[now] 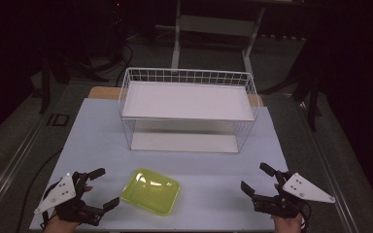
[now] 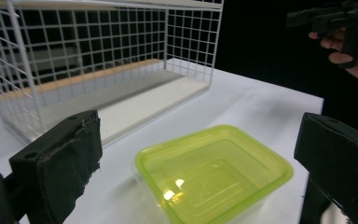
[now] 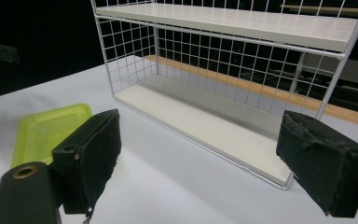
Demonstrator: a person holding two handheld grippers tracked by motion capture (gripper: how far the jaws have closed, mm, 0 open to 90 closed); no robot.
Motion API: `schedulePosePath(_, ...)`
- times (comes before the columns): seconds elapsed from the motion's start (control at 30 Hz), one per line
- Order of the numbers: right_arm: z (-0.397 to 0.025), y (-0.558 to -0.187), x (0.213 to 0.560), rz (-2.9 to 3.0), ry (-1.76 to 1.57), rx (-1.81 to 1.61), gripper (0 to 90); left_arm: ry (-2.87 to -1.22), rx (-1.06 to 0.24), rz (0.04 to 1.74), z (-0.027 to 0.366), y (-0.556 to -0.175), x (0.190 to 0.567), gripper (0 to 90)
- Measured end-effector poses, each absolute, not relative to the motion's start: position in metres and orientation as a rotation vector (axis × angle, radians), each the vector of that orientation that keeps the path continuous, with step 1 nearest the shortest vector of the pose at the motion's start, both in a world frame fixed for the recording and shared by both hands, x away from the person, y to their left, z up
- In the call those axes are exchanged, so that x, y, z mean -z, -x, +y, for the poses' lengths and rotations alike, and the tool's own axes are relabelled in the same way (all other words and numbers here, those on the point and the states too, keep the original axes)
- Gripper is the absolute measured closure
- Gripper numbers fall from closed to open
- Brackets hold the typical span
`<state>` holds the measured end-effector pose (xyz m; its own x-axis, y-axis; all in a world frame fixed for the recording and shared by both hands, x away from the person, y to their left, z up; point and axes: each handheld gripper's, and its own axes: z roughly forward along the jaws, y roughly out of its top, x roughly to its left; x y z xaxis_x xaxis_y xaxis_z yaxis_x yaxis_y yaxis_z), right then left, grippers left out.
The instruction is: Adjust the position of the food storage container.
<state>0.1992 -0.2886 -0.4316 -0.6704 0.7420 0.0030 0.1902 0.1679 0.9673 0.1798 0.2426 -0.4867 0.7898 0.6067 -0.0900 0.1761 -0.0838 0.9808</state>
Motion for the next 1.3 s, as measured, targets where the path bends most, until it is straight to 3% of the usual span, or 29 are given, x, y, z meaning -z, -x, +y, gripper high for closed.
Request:
schedulePosePath(0.57,-0.285,-0.195,0.43,1.941,-0.896,-1.562,12.8,-1.731,-0.282,0.61,0.225,-0.185,0.47,2.3)
schedulePosePath(0.67,-0.285,-0.195,0.43,1.94,-0.903,-1.563,12.8,-1.766,-0.236,0.577,0.222,-0.184,0.474,19.0)
schedulePosePath(0.73,-0.286,-0.196,0.43,1.94,-0.913,-1.564,12.8,-1.8,-0.198,0.544,0.22,-0.184,0.476,37.8)
schedulePosePath(0.8,-0.287,-0.196,0.43,1.942,-0.918,-1.567,12.8,-1.838,-0.143,0.527,0.216,-0.186,0.479,51.2)
schedulePosePath(1.03,-0.287,-0.198,0.431,1.953,-0.925,-1.566,13.0,-1.997,-0.109,0.492,0.194,-0.185,0.491,88.1)
schedulePosePath(1.3,-0.289,-0.199,0.432,1.959,-0.937,-1.581,13.1,-2.163,-0.001,0.403,0.168,-0.181,0.51,90.0)
